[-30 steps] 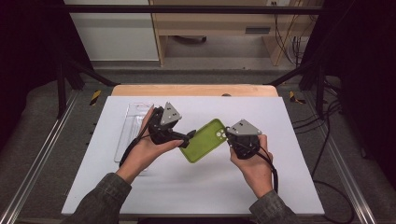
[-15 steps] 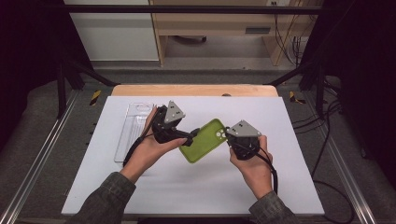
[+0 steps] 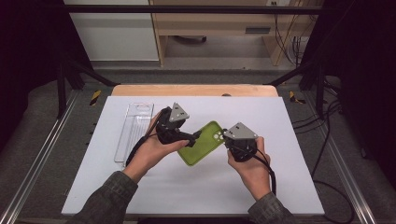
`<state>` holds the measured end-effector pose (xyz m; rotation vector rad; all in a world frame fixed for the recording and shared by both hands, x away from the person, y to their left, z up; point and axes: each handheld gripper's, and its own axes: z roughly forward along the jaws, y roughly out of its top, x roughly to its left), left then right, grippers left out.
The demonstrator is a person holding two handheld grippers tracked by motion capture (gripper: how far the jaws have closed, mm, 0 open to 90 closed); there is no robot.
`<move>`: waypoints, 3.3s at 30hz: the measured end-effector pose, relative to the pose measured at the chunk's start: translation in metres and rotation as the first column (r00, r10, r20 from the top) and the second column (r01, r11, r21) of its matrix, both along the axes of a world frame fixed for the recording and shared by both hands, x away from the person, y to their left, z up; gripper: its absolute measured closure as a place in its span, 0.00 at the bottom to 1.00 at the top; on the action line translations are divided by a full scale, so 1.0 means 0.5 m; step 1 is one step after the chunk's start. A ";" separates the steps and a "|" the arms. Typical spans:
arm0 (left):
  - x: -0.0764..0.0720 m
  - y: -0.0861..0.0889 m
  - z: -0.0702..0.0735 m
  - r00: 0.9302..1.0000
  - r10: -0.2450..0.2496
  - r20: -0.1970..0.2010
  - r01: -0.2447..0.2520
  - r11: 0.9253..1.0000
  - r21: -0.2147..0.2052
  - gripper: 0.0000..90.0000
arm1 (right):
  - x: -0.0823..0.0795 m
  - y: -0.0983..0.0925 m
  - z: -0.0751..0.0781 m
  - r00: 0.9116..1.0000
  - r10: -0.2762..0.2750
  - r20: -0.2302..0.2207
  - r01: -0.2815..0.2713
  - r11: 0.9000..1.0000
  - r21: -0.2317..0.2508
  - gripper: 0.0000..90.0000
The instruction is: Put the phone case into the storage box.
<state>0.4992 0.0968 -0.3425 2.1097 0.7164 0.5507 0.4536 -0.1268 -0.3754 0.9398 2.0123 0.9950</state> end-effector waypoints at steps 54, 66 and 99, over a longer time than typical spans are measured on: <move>0.012 -0.050 -0.007 0.992 -0.057 -0.115 0.067 0.994 0.085 0.73 | -0.010 0.034 -0.013 0.999 0.040 0.016 -0.039 0.997 -0.063 0.97; 0.012 -0.045 -0.005 0.991 -0.057 -0.119 0.068 0.994 0.089 0.79 | -0.010 0.040 -0.008 0.999 0.050 0.020 -0.048 0.996 -0.075 0.97; 0.016 -0.038 0.003 0.988 -0.050 -0.144 0.068 0.990 0.123 0.87 | -0.015 0.057 -0.002 0.997 0.063 0.038 -0.059 0.992 -0.113 0.97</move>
